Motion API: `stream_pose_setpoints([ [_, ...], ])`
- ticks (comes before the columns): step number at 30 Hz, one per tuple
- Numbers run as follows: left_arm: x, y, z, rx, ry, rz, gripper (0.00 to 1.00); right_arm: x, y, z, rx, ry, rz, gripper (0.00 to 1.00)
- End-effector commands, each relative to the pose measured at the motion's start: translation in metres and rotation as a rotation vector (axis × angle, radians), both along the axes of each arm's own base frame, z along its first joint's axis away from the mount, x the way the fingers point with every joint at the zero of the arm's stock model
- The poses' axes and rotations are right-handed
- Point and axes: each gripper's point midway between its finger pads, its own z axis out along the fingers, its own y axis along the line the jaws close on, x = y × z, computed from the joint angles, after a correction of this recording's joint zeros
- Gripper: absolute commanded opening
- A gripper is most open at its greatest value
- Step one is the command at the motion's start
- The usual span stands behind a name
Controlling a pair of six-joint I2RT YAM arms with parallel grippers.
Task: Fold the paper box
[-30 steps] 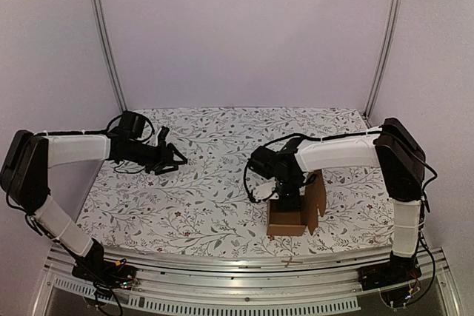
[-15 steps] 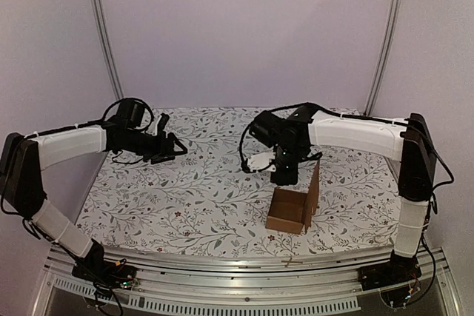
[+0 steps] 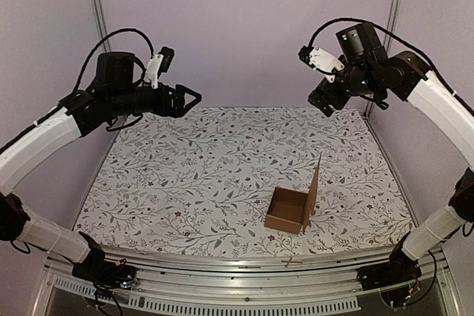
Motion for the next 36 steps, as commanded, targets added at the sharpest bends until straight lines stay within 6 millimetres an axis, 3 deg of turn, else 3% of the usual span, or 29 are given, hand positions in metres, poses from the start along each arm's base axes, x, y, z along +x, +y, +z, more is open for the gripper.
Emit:
stream_pose_setpoints([
  [1,0.005,-0.023,-0.045,0.009,0.139,-0.006,0.99,0.01,-0.032,-0.03,0.082,0.054,-0.164,0.99],
  [3,0.0,-0.039,-0.042,0.035,0.071,-0.006,0.99,0.004,-0.036,-0.042,0.097,0.063,-0.157,0.99],
  [6,-0.013,-0.067,-0.041,0.106,-0.017,-0.056,0.99,-0.008,-0.054,-0.036,0.173,0.05,-0.178,0.99],
  [10,-0.025,-0.092,-0.059,0.212,-0.034,-0.084,0.99,-0.03,-0.068,-0.035,0.267,0.109,-0.152,0.99],
  [11,-0.028,-0.093,-0.062,0.24,-0.049,-0.074,0.99,-0.038,-0.07,-0.038,0.277,0.118,-0.136,0.99],
  [15,-0.026,-0.085,-0.076,0.337,-0.086,0.038,0.99,-0.065,-0.075,-0.079,0.263,0.222,-0.12,0.99],
  [21,-0.033,-0.074,-0.093,0.322,-0.03,0.07,0.99,-0.1,-0.065,-0.13,0.238,0.385,0.0,0.99],
  [26,-0.044,-0.066,-0.11,0.325,0.005,0.053,0.99,-0.102,-0.062,-0.16,0.223,0.463,-0.009,0.99],
  [31,-0.058,-0.055,-0.143,0.363,0.103,0.042,0.99,-0.1,-0.043,-0.197,0.188,0.622,0.034,0.99],
  [34,-0.069,-0.051,-0.157,0.36,0.154,0.026,0.99,-0.078,-0.021,-0.2,0.199,0.663,0.058,0.99],
  [36,-0.071,-0.038,-0.156,0.364,0.141,0.065,0.99,-0.058,0.004,-0.194,0.237,0.692,0.084,0.99],
])
